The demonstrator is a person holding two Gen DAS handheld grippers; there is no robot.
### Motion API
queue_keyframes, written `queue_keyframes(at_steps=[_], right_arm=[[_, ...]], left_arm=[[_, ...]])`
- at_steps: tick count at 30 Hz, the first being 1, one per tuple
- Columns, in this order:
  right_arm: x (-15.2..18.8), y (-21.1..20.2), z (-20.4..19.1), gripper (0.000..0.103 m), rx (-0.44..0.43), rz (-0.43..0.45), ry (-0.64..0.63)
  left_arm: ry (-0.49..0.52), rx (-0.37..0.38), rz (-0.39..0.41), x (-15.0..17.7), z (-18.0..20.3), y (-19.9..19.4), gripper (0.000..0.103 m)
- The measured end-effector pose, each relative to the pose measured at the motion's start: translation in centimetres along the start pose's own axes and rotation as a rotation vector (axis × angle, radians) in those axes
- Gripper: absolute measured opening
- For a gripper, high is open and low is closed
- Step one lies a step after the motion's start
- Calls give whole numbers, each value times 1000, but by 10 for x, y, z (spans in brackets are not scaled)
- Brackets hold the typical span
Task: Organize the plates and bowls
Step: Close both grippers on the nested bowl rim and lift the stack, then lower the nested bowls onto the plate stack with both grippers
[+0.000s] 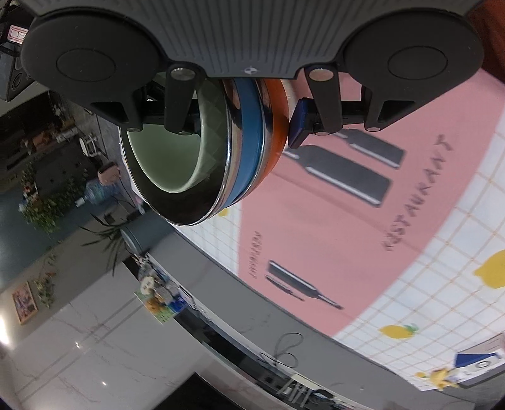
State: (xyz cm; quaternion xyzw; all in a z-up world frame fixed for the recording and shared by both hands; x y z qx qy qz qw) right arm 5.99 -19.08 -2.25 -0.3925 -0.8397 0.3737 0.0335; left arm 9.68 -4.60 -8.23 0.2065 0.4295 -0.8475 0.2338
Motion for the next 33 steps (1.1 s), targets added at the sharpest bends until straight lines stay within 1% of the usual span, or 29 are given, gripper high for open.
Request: queue_keyframes(at_steps=[5,11,16,23,29,33], right_arm=[[-24,-12,8,49,18,23,10],[-43,-9,25,49,45,17,27],[-46,4,44,49,68,-14,60],[-44,24,62,49,82,-45,87],[-41,34,72,49,93,-70,104],[-41,34,70,51,93,-56,89]], left_arm=[[7,24,-10,-5,20,18,54],[2,21,-53,-3,25,45,53],[-9,-4,-98,6,20,63,53],[-23,-28,-133,12,10,77,53],[-25,-42,-147,19,3,81,53],[-28,-27,-140,19,2,80,52]])
Point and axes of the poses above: each gripper's, at about its wrist camera, not at the fingertips, and y roughly the way its jaws point, z to its right, x to its underside, the point moved 5 cm from there along y, roughly the way its jaws point, and after that the axes turned 7 degrees about y, right-handed, at the moved point
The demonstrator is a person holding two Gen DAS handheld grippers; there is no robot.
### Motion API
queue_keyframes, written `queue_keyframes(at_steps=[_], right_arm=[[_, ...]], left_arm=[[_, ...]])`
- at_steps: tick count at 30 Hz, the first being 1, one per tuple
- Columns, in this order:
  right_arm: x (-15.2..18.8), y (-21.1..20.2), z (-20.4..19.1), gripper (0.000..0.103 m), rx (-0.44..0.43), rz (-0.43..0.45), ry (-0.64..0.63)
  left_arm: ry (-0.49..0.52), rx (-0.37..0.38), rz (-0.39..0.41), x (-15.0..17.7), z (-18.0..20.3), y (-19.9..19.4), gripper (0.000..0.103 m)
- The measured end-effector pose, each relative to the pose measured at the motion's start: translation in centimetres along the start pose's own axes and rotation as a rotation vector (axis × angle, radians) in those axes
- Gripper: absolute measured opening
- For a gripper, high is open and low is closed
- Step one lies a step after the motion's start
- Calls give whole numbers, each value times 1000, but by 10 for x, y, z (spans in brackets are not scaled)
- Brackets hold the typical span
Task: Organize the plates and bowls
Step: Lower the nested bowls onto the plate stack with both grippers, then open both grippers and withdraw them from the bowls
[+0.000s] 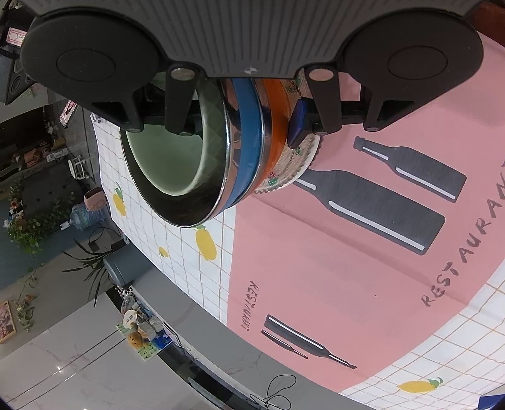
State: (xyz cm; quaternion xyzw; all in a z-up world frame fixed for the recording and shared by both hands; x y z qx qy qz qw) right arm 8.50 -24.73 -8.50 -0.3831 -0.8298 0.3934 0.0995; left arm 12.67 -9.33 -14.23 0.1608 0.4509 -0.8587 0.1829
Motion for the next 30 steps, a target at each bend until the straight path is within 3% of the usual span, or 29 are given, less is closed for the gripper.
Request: queue_keyframes(at_steps=[6,9,11,13,20,24,30], right_arm=[[1,0,-1,54,-11,7,-10],[2,-1,-2,68,-9,19,-22],[2,-3,-1,79,6,40,-26],[1,-5,0,82,-5,47,-21],[0,-16,1,87,-41,100,15],[0,-30,-5,87,-19,167,-10],[5,-58,-21,87,62,326,-113]], left_arm=[[14,3,4,0,1,-2,53],[22,13,3,-1,2,-1,55],[17,27,12,-1,1,-2,66],[14,35,31,-3,1,-4,75],[10,32,69,-7,1,-17,80],[117,7,121,-10,11,-35,80],[302,-102,282,-12,30,-79,80]])
Point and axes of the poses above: each gripper's, at about its wrist camera, not at the fingertips, and y roughly the way its jaws point, z to its right, x to its underside, the point moved 5 cm from there along y, roughly the way its jaws point, and after that the axes turned 7 degrees about y, right-handed, at the moved point
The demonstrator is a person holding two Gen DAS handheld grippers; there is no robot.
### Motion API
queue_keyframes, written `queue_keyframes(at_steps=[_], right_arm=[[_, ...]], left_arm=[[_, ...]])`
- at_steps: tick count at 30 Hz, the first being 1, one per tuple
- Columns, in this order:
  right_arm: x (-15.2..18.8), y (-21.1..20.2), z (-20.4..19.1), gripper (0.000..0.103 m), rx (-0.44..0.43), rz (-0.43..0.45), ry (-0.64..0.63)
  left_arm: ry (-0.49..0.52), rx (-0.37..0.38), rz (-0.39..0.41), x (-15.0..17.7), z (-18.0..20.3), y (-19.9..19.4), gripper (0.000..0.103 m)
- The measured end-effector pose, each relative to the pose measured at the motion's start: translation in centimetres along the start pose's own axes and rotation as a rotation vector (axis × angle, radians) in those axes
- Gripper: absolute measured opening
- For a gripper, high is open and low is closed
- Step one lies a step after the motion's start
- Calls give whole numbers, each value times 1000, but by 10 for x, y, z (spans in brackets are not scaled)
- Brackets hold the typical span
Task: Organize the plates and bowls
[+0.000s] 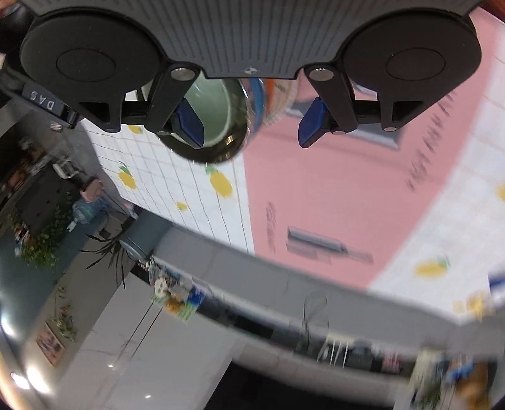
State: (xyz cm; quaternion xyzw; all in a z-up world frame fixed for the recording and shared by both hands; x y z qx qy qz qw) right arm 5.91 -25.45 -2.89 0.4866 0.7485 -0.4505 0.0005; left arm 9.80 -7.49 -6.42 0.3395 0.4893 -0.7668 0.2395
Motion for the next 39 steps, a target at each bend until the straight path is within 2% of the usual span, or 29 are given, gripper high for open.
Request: queue_keyframes(at_steps=[6,11,15,22,26,30,35,39], right_arm=[[8,-33,-34,93,10,154,-216],[20,-60,-63,100,-67,229,-377],[26,-73,-71,100,-53,257,-428],[44,-84,-66,100,-28,298,-448],[62,-89,-61,100,13,338,-482],[81,-97,-56,100,29,380,-487],[103,-100,-51,100,19,377,-502],[110,-97,-47,100,57,389,-507]], left_arm=[[186,-96,143,-9,13,-47,80],[258,-121,160,-7,16,-68,80],[287,-160,187,-5,12,-80,81],[438,-277,235,16,11,-91,87],[454,-301,229,34,13,-92,88],[419,-323,208,48,5,-95,88],[372,-317,173,60,-5,-94,89],[366,-307,133,68,-7,-87,89]])
Point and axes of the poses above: each gripper's, at about its wrist camera, not at the fingertips, and y roughly the way its jaws point, z to its right, x to its underside, the point moved 5 cm from there along y, roughly the way its jaws point, and after that the axes turned 7 degrees about y, right-handed, at the moved point
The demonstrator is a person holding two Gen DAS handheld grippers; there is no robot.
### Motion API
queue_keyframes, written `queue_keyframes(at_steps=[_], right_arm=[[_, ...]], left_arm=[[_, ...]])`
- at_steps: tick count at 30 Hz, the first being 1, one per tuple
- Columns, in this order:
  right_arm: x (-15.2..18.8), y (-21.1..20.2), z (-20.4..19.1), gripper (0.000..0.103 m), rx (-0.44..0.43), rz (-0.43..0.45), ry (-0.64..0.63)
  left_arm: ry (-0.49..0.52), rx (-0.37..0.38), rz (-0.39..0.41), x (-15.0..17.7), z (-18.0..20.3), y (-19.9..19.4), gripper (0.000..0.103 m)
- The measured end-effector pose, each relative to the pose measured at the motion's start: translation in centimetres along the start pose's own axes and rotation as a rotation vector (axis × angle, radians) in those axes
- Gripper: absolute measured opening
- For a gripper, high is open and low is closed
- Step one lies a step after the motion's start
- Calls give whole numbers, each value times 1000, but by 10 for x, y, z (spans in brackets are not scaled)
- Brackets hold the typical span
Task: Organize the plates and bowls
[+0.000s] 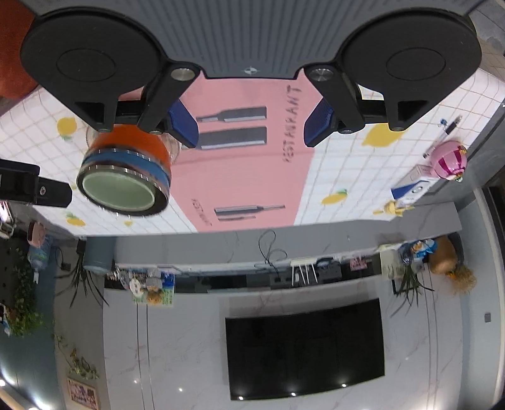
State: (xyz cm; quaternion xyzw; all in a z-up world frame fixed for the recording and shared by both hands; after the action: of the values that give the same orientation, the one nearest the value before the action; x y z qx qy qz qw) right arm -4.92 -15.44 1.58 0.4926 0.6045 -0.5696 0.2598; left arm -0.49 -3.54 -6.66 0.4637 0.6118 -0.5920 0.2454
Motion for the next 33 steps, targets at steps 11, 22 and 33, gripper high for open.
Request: queue_keyframes(at_steps=[11,22,33], right_arm=[[32,23,4,100,63,-136,-14],[46,35,14,100,95,-219,7],[45,35,9,100,85,-222,-9]], left_arm=[[48,18,-112,22,16,19,89],[53,30,-171,29,23,30,89],[40,14,-172,28,17,32,89]])
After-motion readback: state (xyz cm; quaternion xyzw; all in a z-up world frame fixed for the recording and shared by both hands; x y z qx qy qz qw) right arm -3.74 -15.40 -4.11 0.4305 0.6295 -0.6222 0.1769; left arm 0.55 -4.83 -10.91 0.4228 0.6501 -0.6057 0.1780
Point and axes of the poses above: each gripper's, at about its wrist camera, not at the fingertips, and y roughly the way its jaws point, z to its right, x to its underside, the point moved 5 cm from there along y, roughly the way its jaws point, and after that the axes turned 7 degrees about y, right-handed, at the moved point
